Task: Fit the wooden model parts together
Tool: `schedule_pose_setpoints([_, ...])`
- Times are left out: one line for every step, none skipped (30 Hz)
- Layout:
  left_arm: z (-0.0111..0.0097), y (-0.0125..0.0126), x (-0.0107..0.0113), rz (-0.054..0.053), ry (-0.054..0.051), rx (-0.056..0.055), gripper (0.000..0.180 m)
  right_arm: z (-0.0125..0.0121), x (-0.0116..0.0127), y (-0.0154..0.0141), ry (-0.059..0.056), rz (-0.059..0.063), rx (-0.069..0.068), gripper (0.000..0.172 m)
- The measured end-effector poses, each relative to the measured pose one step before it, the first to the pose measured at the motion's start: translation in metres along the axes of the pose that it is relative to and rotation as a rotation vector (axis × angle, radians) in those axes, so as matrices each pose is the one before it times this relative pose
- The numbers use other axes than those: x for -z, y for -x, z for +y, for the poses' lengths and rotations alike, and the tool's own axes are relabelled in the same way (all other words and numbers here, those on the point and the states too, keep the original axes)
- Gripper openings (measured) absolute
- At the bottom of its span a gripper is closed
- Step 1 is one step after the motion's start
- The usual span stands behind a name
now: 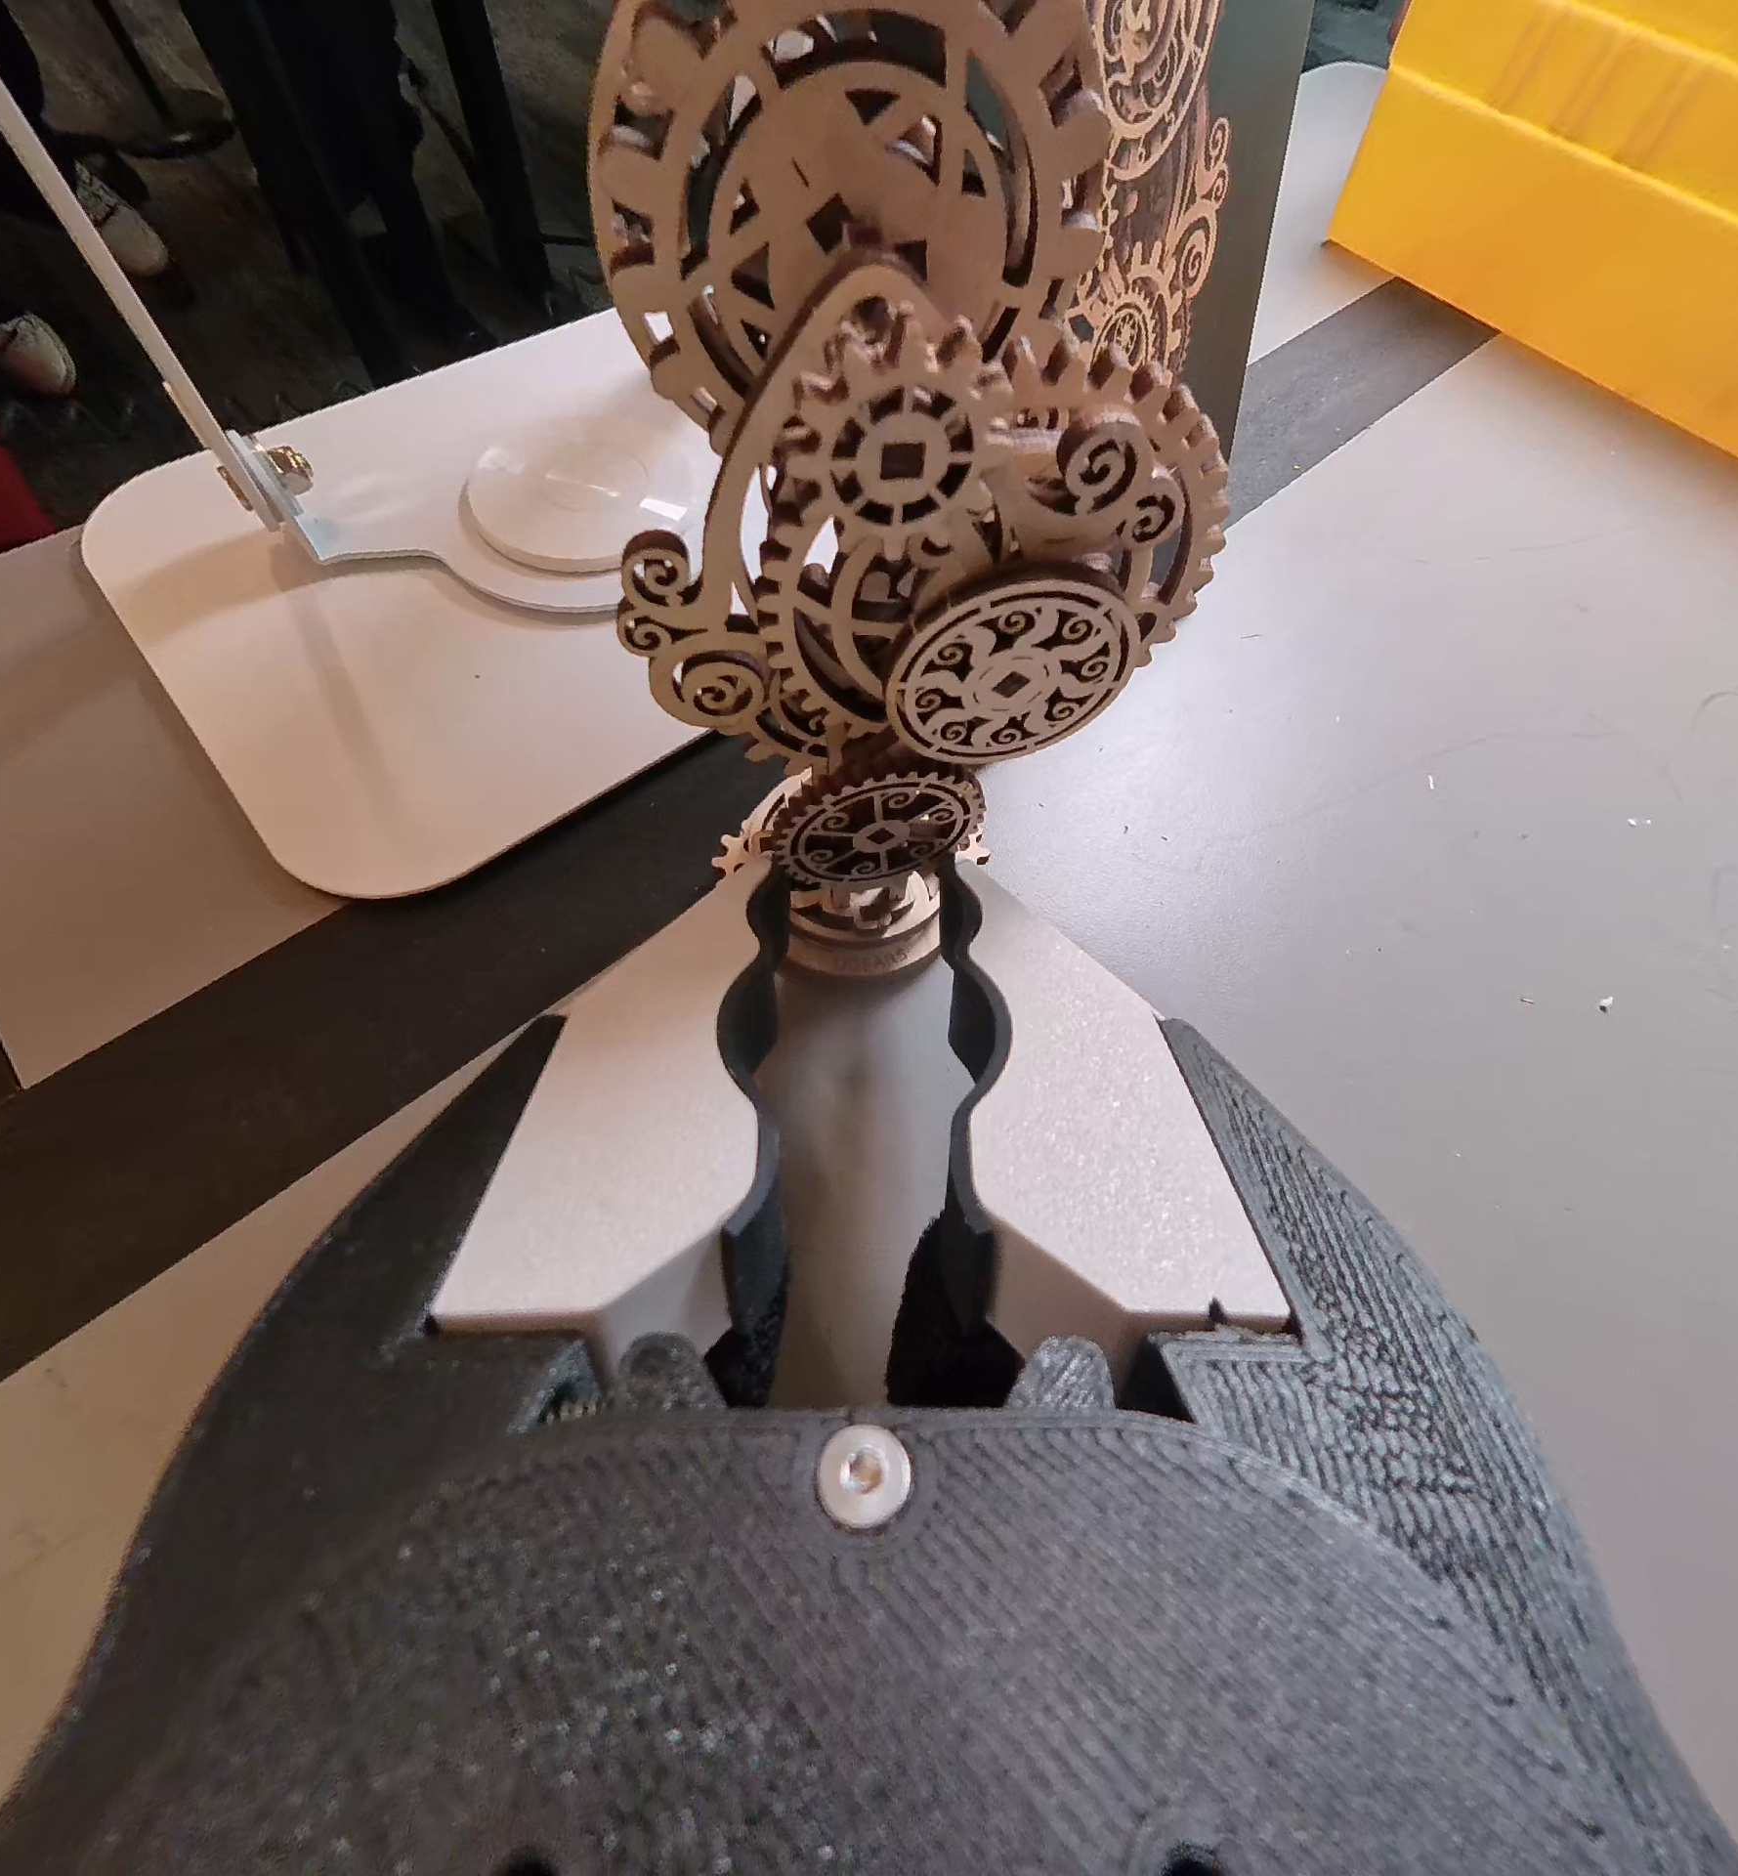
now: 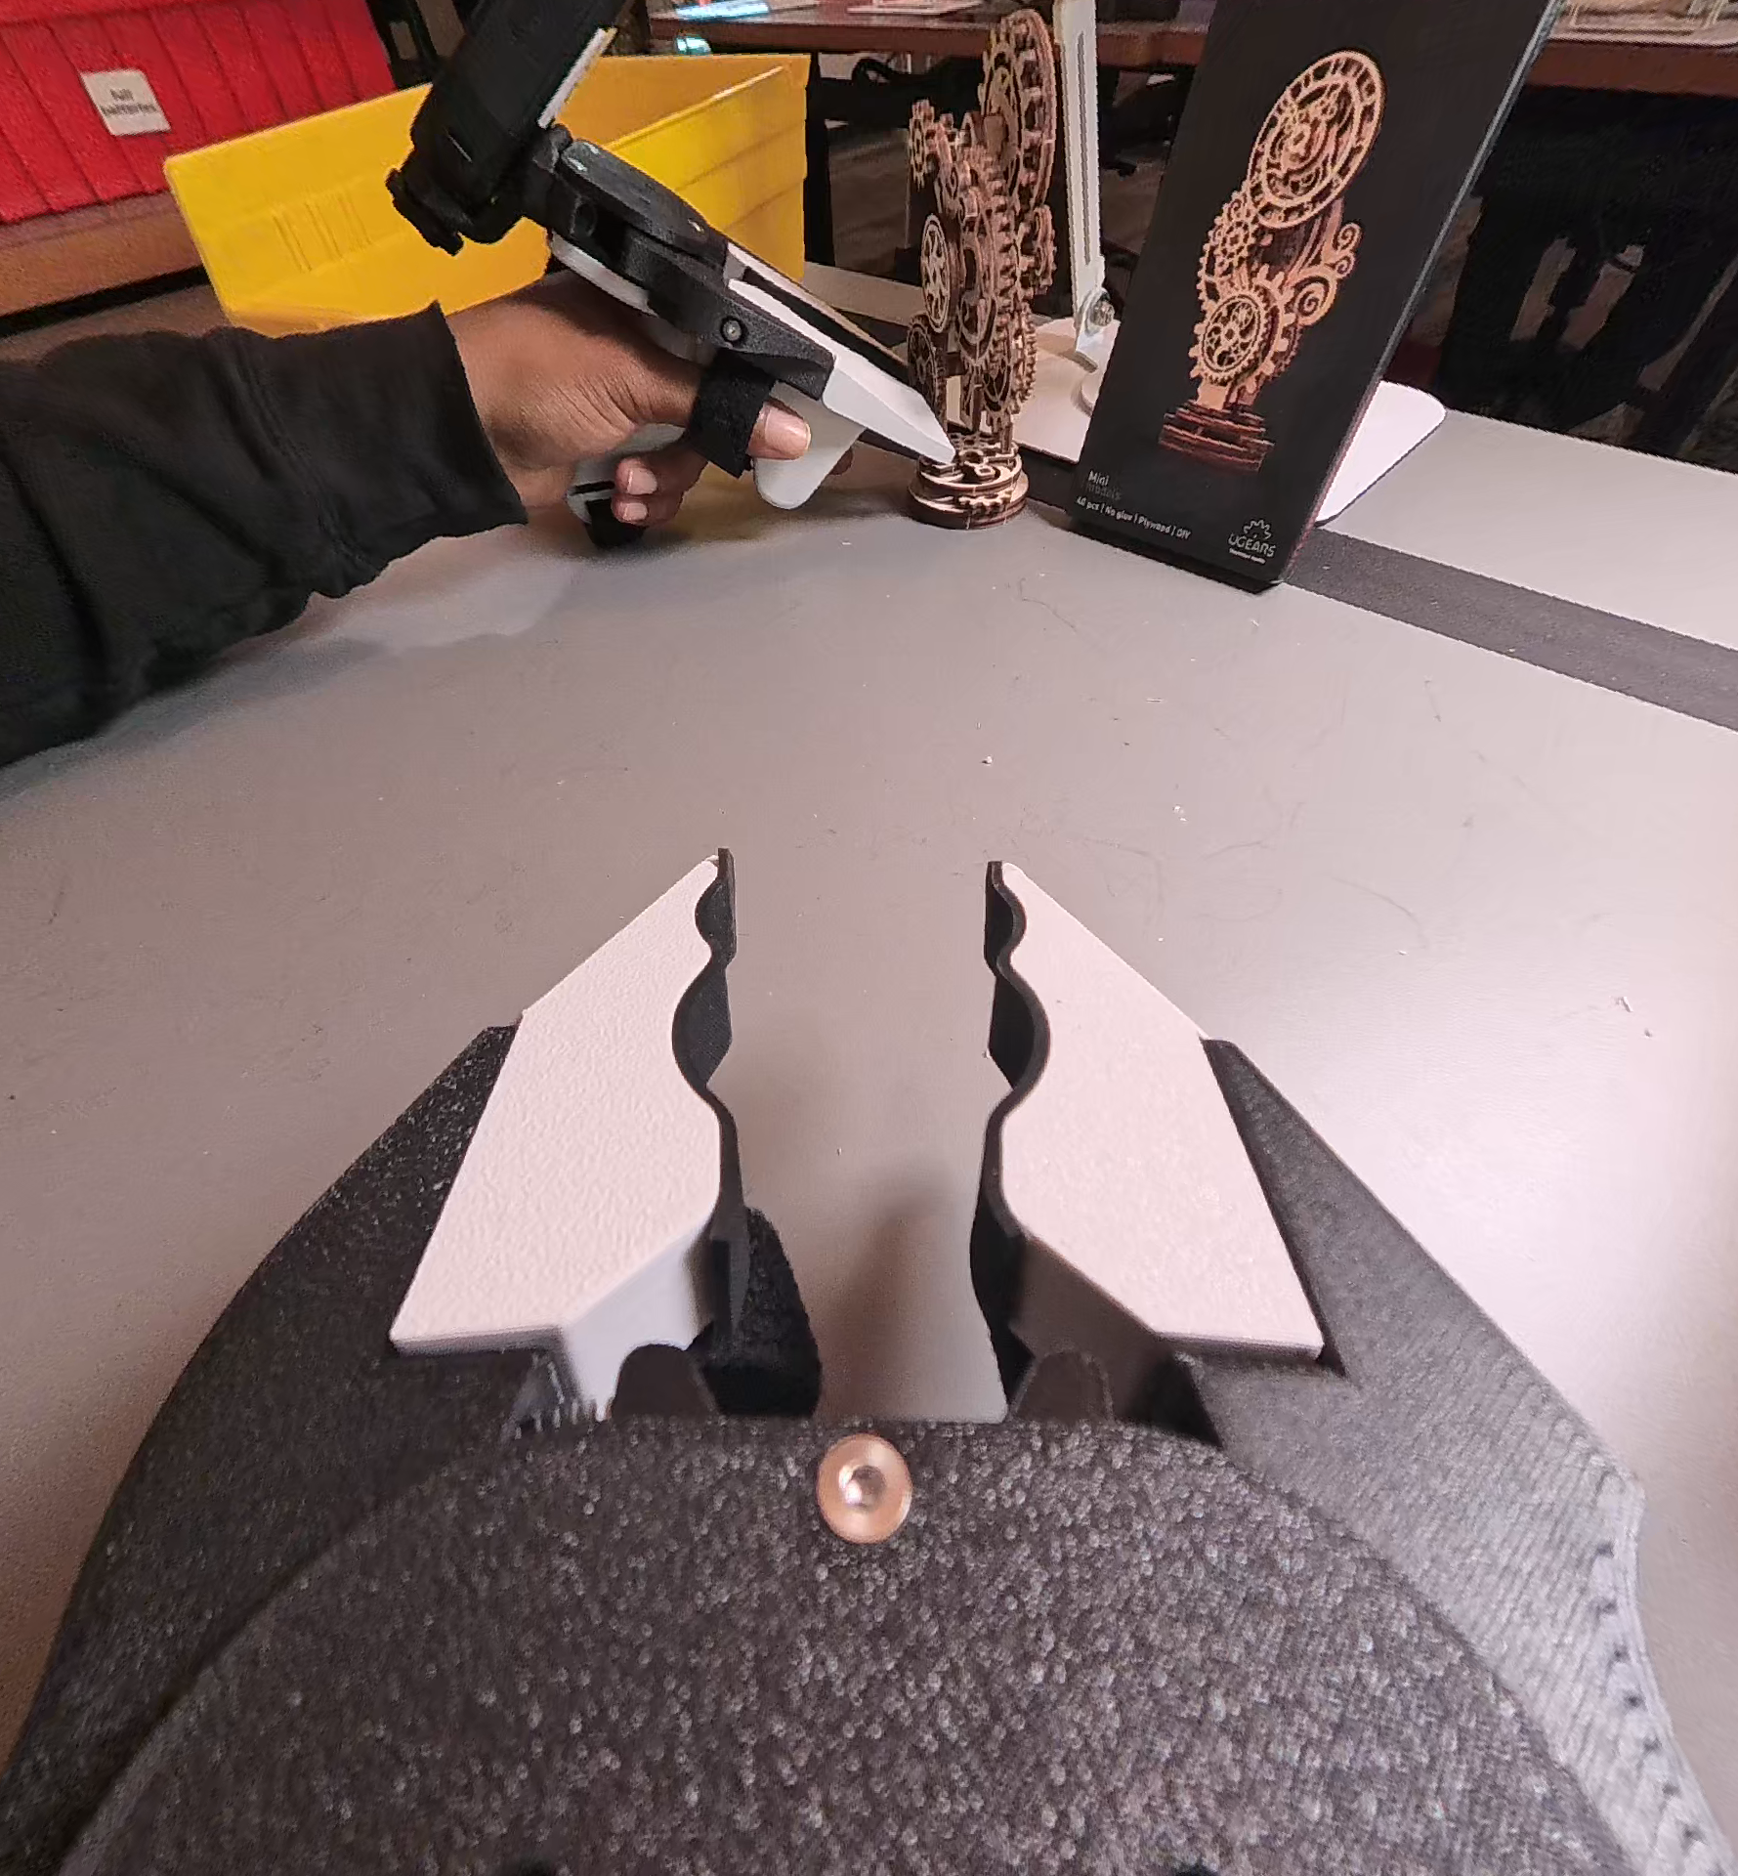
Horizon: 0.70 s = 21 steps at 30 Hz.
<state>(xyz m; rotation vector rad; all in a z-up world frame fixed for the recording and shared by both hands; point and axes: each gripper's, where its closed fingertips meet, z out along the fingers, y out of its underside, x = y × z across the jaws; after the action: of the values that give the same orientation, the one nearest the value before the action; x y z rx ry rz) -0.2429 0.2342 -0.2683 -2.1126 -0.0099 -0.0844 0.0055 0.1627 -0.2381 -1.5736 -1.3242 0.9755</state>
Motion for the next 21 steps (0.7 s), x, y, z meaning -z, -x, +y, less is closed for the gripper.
schedule_pose_setpoints([0.00021,-0.00026,0.00010,0.0042,0.0007,0.0011,0.028,0.00001,0.00008,-0.00002,-0.0001,0.0000,0.0001,0.048])
schedule_pose_setpoints([0.00024,-0.00020,0.00014,0.0053,0.0009,0.0008,0.028,-0.00003,-0.00001,0.00001,-0.0002,-0.0001,0.0002,0.048])
schedule_pose_setpoints([0.00019,-0.00028,0.00007,0.0067,0.0010,0.0006,0.028,0.00001,0.00001,0.00011,0.0000,-0.0002,0.0002,0.048])
schedule_pose_setpoints([0.00032,-0.00027,0.00019,0.0078,0.0015,-0.0016,0.028,0.00006,0.00002,-0.00009,0.0005,0.0001,-0.0002,0.048])
schedule_pose_setpoints([0.00031,-0.00038,0.00034,0.0087,0.0017,-0.0035,0.028,0.00006,0.00003,0.00003,0.0005,0.0001,-0.0006,0.048])
schedule_pose_setpoints([0.00052,-0.00043,0.00030,0.0098,0.0029,-0.0034,0.027,0.00007,-0.00006,-0.00016,-0.0001,0.0000,-0.0008,0.048])
schedule_pose_setpoints([0.00210,-0.00068,0.00012,0.0109,0.0118,-0.0063,0.022,0.00002,-0.00008,-0.00007,0.0005,-0.0002,-0.0012,0.048])
schedule_pose_setpoints([0.00297,-0.00216,-0.00030,0.0186,0.0181,-0.0103,0.015,0.00013,-0.00011,-0.00007,0.0006,-0.0003,-0.0011,0.048])
schedule_pose_setpoints([0.00133,-0.00389,-0.00031,0.0257,0.0086,-0.0139,0.015,0.00005,0.00001,-0.00012,0.0005,0.0000,-0.0010,0.048])
schedule_pose_setpoints([-0.00035,-0.00200,0.00012,0.0095,-0.0027,-0.0158,0.018,0.00000,-0.00008,-0.00007,0.0003,0.0002,-0.0007,0.048])
schedule_pose_setpoints([-0.00069,0.00165,0.00027,-0.0140,-0.0036,-0.0127,0.022,0.00010,-0.00004,-0.00005,0.0001,0.0000,-0.0007,0.048])
schedule_pose_setpoints([0.00003,0.00096,0.00005,-0.0059,0.0010,-0.0091,0.023,0.00000,-0.00001,-0.00011,0.0002,-0.0002,-0.0009,0.048])
schedule_pose_setpoints([0.00077,-0.00088,-0.00019,0.0077,0.0046,0.0010,0.024,0.00001,-0.00002,-0.00022,0.0003,0.0002,-0.0015,0.048])
schedule_pose_setpoints([0.00065,-0.00122,0.00010,0.0091,0.0028,0.0052,0.024,0.00009,-0.00006,-0.00013,0.0002,-0.0003,-0.0018,0.048])
schedule_pose_setpoints([-0.00044,-0.00069,0.00041,0.0031,-0.0051,0.0017,0.025,-0.00003,0.00004,-0.00014,-0.0002,-0.0003,-0.0020,0.048])
schedule_pose_setpoints([-0.00127,-0.00101,0.00065,0.0022,-0.0098,-0.0033,0.026,-0.00004,0.00004,-0.00008,-0.0003,-0.0009,-0.0015,0.048])
schedule_pose_setpoints([-0.00136,-0.00233,0.00039,0.0083,-0.0091,-0.0018,0.026,0.00011,-0.00011,0.00005,0.0005,-0.0012,-0.0009,0.048])
schedule_pose_setpoints([-0.00059,-0.00307,0.00005,0.0123,-0.0037,0.0025,0.027,0.00023,-0.00012,0.00006,0.0015,-0.0010,-0.0001,0.048])
schedule_pose_setpoints([0.00023,-0.00363,-0.00017,0.0145,0.0010,0.0017,0.027,0.00012,-0.00016,0.00018,0.0015,-0.0007,0.0009,0.048])
schedule_pose_setpoints([0.00040,-0.00409,-0.00035,0.0146,0.0017,-0.0029,0.027,0.00013,-0.00015,0.00028,0.0006,-0.0005,0.0017,0.048])
schedule_pose_setpoints([0.00056,-0.00448,-0.00034,0.0130,0.0033,-0.0069,0.026,-0.00009,0.00005,0.00021,-0.0002,-0.0004,0.0021,0.048])
